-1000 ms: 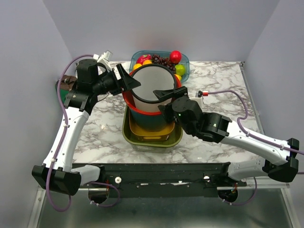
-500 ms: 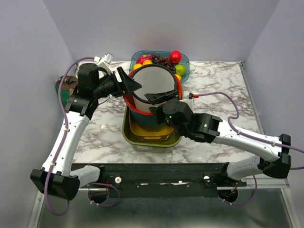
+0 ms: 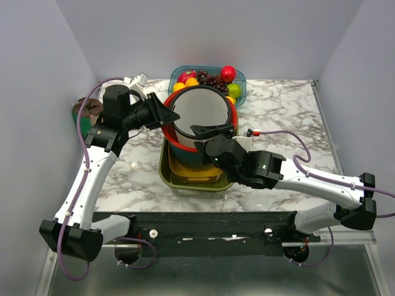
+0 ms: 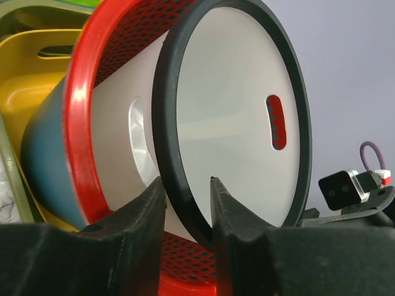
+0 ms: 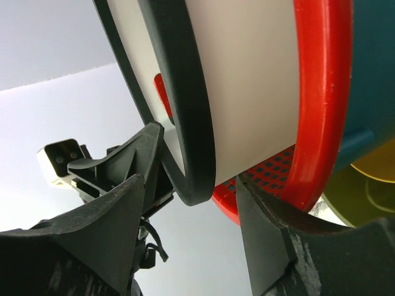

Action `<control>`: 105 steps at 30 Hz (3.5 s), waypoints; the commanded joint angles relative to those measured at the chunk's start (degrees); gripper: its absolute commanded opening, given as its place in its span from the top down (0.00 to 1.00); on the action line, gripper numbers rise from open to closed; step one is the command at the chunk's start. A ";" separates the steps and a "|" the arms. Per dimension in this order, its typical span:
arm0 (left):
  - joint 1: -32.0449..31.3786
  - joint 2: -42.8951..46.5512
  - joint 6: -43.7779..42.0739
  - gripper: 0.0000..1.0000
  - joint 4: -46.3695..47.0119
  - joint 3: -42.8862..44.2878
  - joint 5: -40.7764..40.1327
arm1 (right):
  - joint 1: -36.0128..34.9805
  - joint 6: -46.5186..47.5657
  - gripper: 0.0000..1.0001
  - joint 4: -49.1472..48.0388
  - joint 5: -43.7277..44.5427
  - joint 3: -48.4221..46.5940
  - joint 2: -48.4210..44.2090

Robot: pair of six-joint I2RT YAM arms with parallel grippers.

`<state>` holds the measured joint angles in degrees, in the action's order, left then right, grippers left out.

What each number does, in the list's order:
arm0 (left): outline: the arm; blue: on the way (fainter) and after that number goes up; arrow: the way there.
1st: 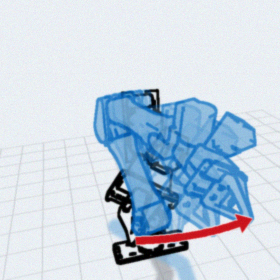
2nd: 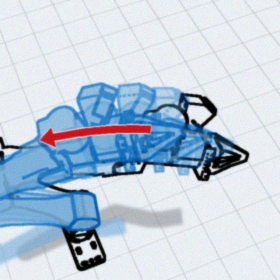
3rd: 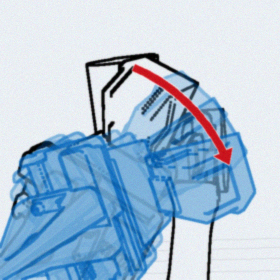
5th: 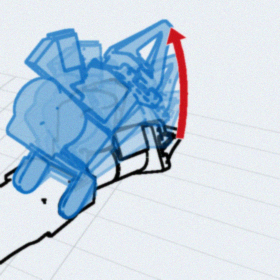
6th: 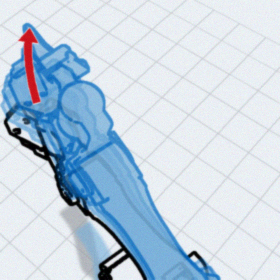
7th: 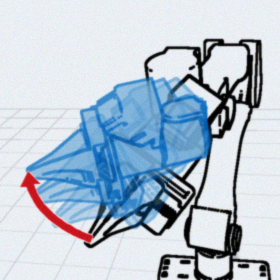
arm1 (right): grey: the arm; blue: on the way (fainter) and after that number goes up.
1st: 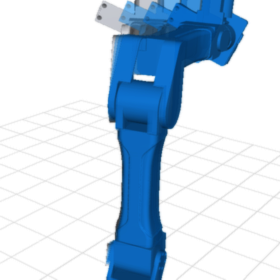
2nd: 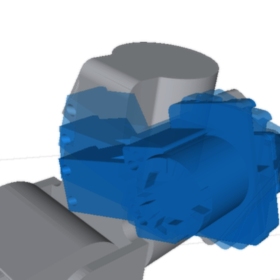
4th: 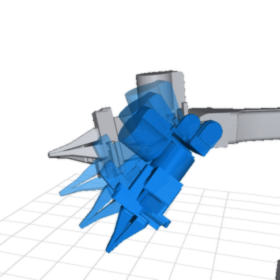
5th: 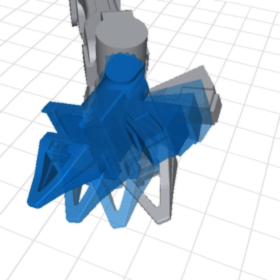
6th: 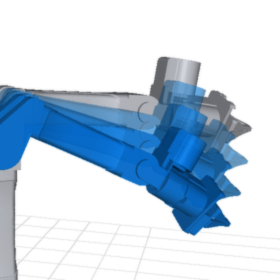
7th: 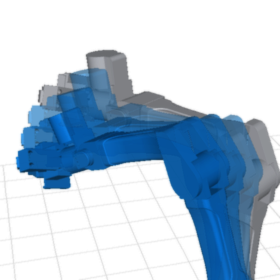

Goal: Turn the large container upside down

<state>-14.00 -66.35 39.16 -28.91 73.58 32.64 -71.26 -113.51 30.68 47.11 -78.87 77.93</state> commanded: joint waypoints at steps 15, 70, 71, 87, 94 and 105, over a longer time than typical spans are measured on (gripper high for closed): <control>-0.50 3.06 -5.93 0.80 -1.96 -1.51 6.38 | -0.28 -26.14 0.54 21.16 -0.18 -8.66 5.29; -0.50 10.36 -11.91 0.24 -1.41 2.09 0.93 | -0.19 2.58 0.99 -3.25 12.04 0.12 -3.49; -0.50 10.53 -12.08 0.23 -1.50 2.70 0.76 | -0.19 3.29 0.99 -3.52 11.86 0.03 -3.57; -0.50 18.62 -12.79 0.18 -5.37 11.14 -23.84 | -1.68 25.36 0.99 -15.73 13.18 4.34 -11.31; -0.50 18.36 -13.23 0.18 -6.08 10.79 -25.00 | -1.77 26.94 0.99 -16.35 13.45 5.31 -14.12; -0.50 16.17 -10.43 0.16 -3.27 9.83 -17.28 | -1.77 27.29 0.99 -18.28 12.21 7.50 -16.67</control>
<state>-14.37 -48.97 26.85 -33.95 84.29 10.13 -72.79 -86.56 16.12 56.69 -71.66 62.50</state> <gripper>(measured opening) 0.822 0.217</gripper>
